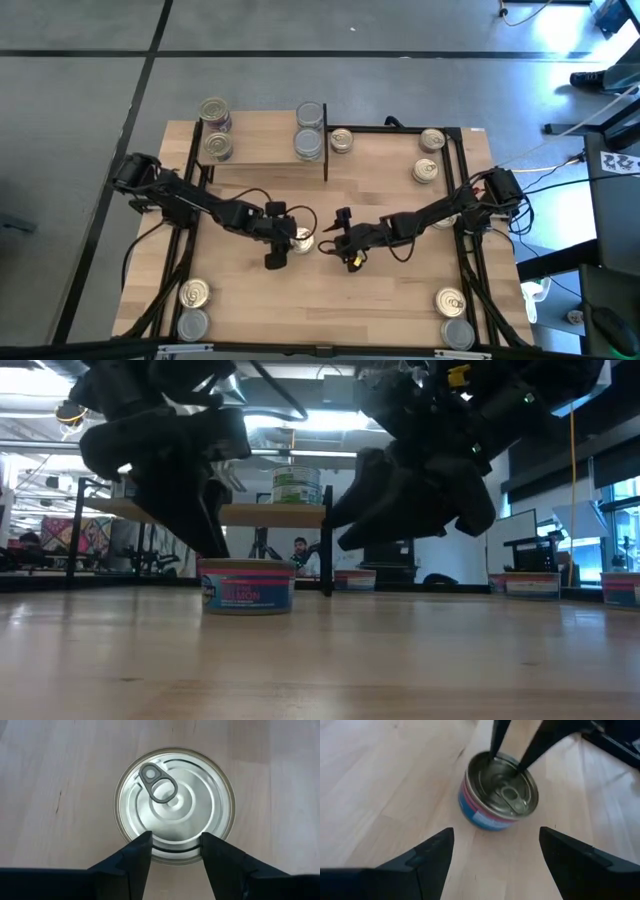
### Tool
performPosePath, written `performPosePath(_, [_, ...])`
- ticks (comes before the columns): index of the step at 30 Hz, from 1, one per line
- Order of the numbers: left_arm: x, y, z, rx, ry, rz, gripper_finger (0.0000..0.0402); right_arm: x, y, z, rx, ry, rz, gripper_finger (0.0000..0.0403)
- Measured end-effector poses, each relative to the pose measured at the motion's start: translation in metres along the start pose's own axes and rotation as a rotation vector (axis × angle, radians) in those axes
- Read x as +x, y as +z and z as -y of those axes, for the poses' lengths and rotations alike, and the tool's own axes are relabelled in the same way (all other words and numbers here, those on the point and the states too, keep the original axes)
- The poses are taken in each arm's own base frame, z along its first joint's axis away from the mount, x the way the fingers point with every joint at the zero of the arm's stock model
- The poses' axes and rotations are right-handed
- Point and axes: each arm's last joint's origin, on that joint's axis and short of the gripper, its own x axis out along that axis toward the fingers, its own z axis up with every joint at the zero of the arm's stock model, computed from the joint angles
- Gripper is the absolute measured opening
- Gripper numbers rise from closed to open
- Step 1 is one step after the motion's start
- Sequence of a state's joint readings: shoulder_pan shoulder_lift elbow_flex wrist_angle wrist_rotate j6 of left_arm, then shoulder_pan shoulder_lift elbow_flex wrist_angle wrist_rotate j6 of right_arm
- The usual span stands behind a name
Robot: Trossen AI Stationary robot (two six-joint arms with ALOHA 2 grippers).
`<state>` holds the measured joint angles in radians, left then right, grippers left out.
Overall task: Stack canned seafood by type on shelf
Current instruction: Stack the blue tuna can on top of the blue tuna can on the shelf
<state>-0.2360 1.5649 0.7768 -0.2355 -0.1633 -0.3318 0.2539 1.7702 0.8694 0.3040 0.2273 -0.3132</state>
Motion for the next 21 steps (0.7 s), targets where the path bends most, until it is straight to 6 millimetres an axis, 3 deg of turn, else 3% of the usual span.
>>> performPosePath(6, [0.008, -0.013, 0.0, 0.018, -0.013, 0.074, 0.017, 0.003, 0.003, 0.002, -0.028, 0.003, 0.055, 0.0294])
performPosePath(13, [0.015, -0.029, -0.004, -0.002, -0.03, 0.166, 0.017, 0.021, -0.006, -0.005, -0.268, -0.012, 0.054, 0.0294])
performPosePath(21, [0.016, -0.03, -0.005, -0.008, -0.022, 0.19, 0.017, 0.04, -0.002, -0.008, -0.436, -0.013, 0.022, 0.0294])
